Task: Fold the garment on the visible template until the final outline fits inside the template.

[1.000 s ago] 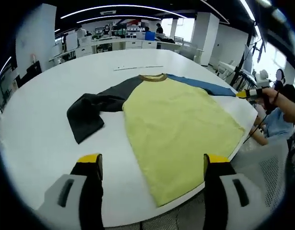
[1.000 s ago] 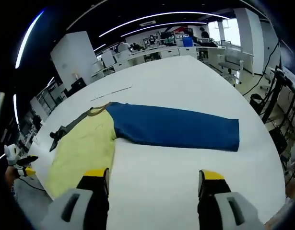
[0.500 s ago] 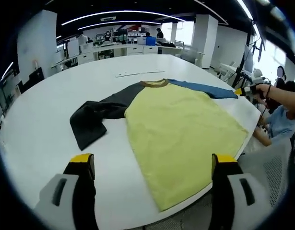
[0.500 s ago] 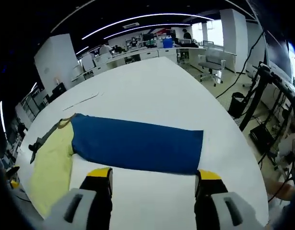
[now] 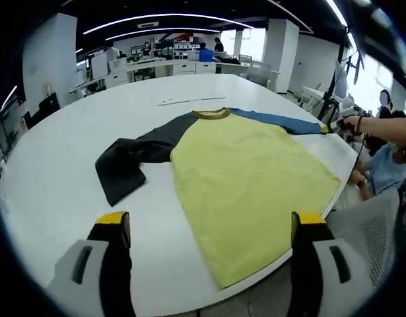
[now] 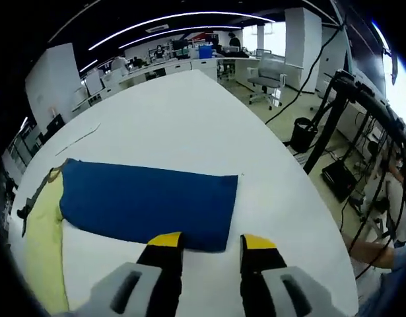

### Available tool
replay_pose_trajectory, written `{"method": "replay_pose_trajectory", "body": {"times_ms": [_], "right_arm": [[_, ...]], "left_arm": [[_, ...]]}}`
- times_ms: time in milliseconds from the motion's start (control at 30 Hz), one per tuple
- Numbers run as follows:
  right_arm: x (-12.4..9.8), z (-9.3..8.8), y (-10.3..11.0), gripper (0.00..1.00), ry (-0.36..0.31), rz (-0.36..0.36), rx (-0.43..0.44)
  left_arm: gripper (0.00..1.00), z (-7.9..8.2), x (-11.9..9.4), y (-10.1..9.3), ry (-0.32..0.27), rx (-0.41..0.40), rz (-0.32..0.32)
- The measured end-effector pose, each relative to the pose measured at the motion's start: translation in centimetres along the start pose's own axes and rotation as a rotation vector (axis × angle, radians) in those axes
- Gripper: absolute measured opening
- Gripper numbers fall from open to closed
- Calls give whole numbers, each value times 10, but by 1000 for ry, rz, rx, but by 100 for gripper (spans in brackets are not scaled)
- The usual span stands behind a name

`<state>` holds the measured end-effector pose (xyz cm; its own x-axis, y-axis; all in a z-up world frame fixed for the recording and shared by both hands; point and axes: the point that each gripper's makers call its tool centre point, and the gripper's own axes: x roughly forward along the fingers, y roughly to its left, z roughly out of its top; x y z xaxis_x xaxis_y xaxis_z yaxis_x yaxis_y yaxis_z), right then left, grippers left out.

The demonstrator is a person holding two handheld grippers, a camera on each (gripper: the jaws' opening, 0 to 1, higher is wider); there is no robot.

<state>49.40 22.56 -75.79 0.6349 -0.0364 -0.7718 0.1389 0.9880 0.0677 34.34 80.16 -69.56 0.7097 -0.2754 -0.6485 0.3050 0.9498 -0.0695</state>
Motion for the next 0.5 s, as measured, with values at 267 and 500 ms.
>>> {"method": "replay_pose_trajectory", "body": {"times_ms": [267, 500], "right_arm": [[2, -1, -4, 21, 29, -49, -33], [2, -2, -6, 9, 40, -75, 19]], "left_arm": [[96, -4, 0, 2, 20, 13, 10], [94, -8, 0, 1, 36, 30, 5]]}}
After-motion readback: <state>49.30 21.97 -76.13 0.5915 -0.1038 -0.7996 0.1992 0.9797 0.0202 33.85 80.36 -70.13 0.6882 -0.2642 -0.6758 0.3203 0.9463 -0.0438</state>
